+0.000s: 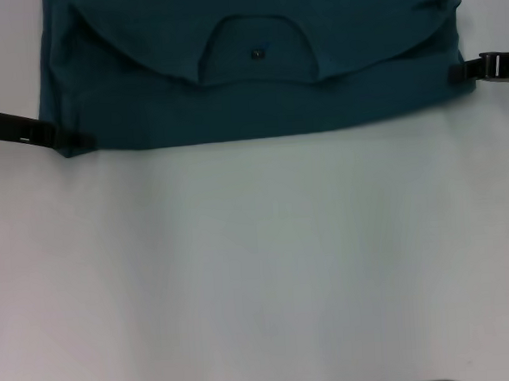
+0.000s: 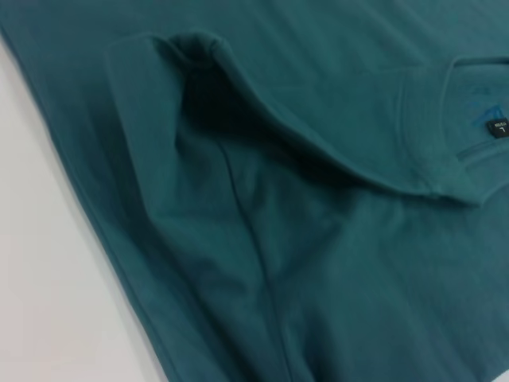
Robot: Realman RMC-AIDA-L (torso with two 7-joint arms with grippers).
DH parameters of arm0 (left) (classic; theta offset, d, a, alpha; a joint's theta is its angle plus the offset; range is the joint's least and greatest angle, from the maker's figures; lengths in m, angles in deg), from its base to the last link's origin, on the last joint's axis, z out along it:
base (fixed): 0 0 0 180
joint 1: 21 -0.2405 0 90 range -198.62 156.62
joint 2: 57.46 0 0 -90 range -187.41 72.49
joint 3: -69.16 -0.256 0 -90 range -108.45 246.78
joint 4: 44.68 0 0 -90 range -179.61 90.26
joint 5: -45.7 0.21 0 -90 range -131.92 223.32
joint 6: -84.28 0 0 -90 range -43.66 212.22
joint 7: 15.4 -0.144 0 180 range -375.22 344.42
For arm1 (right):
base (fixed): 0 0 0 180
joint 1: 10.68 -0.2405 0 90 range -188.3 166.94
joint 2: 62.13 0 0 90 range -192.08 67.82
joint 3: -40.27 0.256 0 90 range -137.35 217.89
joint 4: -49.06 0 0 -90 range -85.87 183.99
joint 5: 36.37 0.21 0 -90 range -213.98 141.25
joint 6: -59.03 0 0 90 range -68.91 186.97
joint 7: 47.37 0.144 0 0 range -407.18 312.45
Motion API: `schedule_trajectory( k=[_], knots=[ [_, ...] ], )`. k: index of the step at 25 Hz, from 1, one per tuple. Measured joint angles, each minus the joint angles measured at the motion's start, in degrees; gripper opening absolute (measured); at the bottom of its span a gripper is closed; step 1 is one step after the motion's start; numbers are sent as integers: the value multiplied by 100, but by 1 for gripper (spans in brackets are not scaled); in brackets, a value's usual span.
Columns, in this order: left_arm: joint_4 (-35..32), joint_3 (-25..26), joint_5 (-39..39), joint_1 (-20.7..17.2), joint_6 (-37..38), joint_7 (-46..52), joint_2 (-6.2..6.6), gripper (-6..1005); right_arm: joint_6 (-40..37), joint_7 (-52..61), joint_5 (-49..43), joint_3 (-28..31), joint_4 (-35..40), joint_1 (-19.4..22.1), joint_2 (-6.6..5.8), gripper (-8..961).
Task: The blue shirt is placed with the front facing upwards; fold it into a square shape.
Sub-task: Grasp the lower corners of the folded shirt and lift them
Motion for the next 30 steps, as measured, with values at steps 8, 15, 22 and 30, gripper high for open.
schedule_trajectory(
  k=[8,15,22,30],
  knots=[
    [13,0,35,-18,-63,-8,-14,534,-9,0,0,0,0,0,0,37],
    [3,-16,164,-11,-105,21,-15,501,-9,0,0,0,0,-5,0,36],
    [34,-50,297,6,-236,197,-58,468,-7,0,0,0,0,-9,0,37],
    [-9,-53,320,16,-291,210,-59,237,-4,0,0,0,0,-9,1,37]
  ],
)
